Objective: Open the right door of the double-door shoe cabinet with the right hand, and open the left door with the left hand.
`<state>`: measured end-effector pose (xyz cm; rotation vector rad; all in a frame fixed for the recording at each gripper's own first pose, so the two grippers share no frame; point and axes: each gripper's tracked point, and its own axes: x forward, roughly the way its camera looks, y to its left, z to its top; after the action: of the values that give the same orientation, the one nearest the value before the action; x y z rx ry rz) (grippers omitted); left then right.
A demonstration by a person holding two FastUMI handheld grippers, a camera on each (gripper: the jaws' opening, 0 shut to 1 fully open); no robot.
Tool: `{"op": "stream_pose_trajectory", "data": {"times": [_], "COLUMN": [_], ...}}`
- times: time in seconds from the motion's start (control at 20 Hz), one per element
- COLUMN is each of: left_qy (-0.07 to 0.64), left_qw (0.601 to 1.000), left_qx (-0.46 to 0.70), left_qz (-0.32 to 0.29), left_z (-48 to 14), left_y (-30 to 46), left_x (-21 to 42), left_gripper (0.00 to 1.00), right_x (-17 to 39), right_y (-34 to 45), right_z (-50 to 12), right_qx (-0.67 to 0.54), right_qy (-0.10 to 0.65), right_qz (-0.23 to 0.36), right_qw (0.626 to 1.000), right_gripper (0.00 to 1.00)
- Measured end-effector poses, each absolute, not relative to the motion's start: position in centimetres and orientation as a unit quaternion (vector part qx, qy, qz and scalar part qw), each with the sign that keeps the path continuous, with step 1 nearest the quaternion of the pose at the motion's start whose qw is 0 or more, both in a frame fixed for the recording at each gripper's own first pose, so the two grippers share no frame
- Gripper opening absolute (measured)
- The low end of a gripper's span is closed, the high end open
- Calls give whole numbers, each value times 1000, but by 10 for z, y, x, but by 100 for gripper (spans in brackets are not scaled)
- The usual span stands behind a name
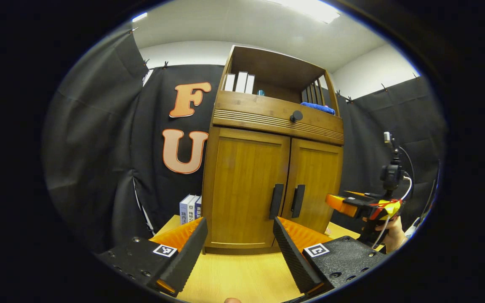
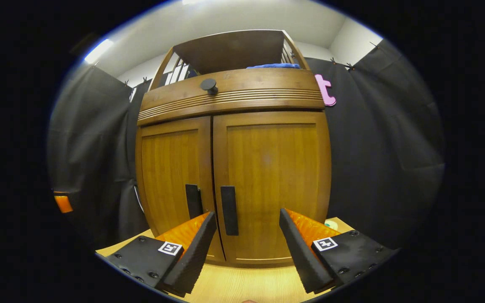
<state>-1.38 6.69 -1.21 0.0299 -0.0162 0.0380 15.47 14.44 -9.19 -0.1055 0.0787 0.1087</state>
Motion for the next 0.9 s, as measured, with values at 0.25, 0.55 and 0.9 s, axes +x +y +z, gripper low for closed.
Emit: {"op": "stream_pose_trajectory", "data": {"times": [0.25,0.55,0.9], "left_qy": [-11,-5,2], "left_qw": [999,998,998], "left_qx": [25,25,22], "left_qz": [34,51,60], "left_z": [-12,-18,-22], "left_y": [85,106,115], "left_x": [-18,-22,-28], "left_gripper": [92,95,95], "right_x": [189,231,267], "right_y": [159,175,169], "right_z": [-109,-131,-146], "right_qx": [-70,-91,-78], "right_qy": [46,59,69], "right_qz": [48,37,19], "right_qw": [995,993,994], "right_gripper": [98,89,81]}}
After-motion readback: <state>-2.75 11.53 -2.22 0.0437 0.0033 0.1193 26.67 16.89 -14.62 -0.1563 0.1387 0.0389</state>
